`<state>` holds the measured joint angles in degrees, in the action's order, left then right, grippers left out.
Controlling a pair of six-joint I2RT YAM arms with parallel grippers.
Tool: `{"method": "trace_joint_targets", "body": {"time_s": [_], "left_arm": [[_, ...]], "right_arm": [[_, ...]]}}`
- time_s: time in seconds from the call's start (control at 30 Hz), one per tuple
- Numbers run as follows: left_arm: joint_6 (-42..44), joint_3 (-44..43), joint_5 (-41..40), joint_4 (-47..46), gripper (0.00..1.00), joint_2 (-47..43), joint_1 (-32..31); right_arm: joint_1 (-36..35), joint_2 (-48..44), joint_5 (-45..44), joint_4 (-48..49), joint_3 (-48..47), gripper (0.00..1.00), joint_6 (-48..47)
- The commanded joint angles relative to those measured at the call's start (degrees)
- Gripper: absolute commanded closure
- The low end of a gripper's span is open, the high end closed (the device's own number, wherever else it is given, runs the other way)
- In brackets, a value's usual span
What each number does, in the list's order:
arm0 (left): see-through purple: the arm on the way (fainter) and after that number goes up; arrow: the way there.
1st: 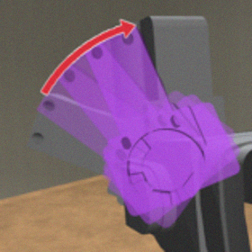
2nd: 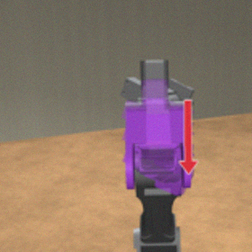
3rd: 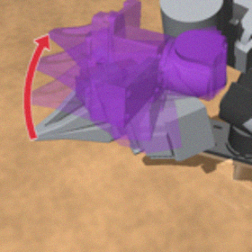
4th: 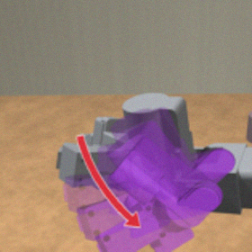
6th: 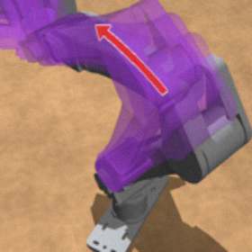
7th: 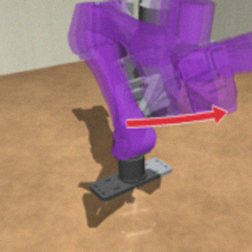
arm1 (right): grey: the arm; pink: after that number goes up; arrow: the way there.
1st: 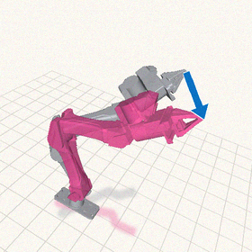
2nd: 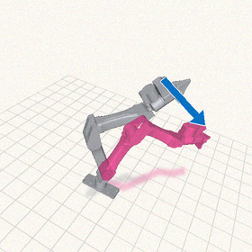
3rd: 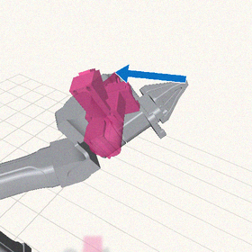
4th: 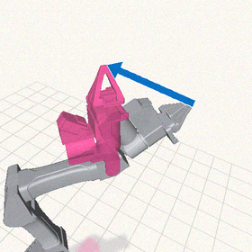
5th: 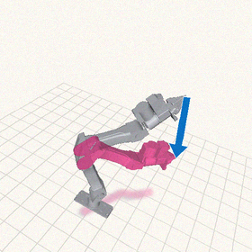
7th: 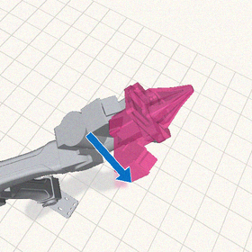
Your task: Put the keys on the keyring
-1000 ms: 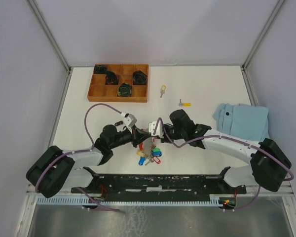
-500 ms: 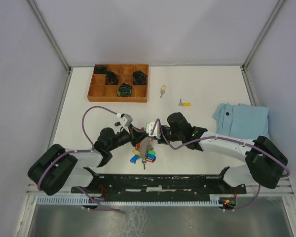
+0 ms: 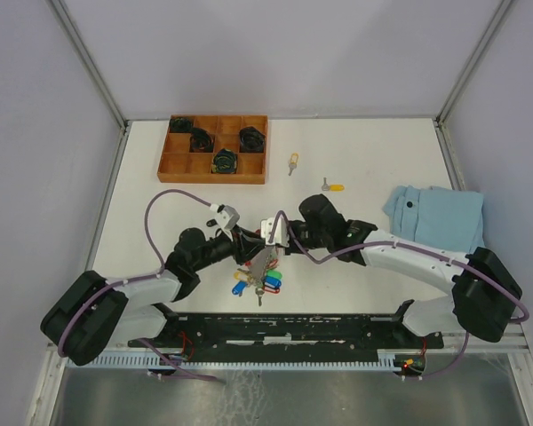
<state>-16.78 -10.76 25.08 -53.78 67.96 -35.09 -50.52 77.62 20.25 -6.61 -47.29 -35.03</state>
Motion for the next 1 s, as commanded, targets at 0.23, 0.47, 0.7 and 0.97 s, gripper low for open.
{"method": "trace_joint_targets", "body": {"time_s": [0.23, 0.47, 0.7, 0.97], "left_arm": [[8.1, -5.3, 7.1, 6.3, 0.59, 3.2, 0.4], [8.6, -7.9, 10.6, 6.4, 0.67, 6.3, 0.4], [9.4, -9.1, 13.0, 7.7, 0.94, 7.9, 0.4], [9.0, -8.0, 12.0, 7.7, 0.97, 5.9, 1.0]], "right_arm": [[0.2, 0.3, 2.3, -4.5, -6.2, 0.99, -4.3], [0.2, 0.6, 3.4, -5.0, -6.7, 0.99, -4.5], [0.2, -0.1, 2.6, -6.2, -6.3, 0.99, -4.7], [0.3, -3.9, -1.9, -6.9, -2.3, 0.99, -3.0]]}}
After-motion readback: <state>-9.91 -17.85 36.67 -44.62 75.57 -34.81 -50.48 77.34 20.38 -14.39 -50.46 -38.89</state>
